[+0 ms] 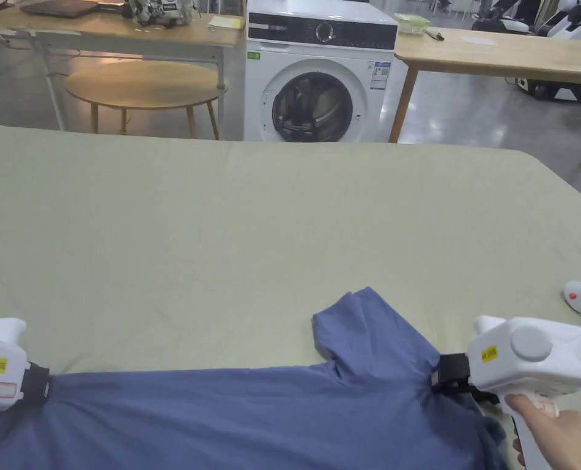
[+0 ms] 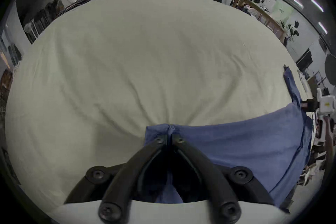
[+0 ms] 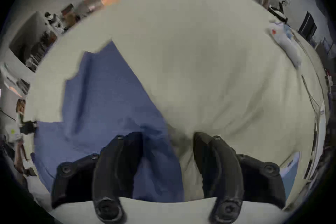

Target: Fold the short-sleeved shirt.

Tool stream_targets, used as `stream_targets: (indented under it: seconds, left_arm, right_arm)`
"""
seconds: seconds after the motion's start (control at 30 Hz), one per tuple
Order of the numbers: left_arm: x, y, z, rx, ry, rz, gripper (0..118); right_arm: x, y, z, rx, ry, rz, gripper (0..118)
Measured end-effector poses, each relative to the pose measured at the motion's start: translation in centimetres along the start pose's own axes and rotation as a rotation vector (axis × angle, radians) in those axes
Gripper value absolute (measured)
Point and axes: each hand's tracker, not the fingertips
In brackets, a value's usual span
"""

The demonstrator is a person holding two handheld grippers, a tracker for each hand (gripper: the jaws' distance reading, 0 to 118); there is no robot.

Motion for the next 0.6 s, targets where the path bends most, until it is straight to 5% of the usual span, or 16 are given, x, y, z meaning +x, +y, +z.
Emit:
stream_targets:
  seconds: [0.03,0.07,0.27,0.43,0.6]
  left_arm:
    - [-0.2,0.2,-0.1,-0.001,-0.001,0.001,0]
    - [0.0,0.1,-0.1,0.001,0.002,-0.001,0]
    - [0.1,-0.6,2.0,0.090,-0.006,-0.022,0]
    - [-2.5,-5.4,11.7,0.325,-0.221,0.021,0]
    - [-4.9,-15.4,17.6,0.370,-0.190,-0.010,0]
  right_arm:
    - [-0.5,-0.4,1.4,0.073,0.019,0.032,9]
    - [-0.8,-0.5,2.1,0.081,0.000,0.053,3]
    - [-1.4,-2.5,3.8,0.154,0.012,0.046,2]
    - [-0.8,-9.3,13.3,0.445,0.111,0.087,2]
    - [1.6,-21.3,18.5,0.492,0.150,-0.055,2]
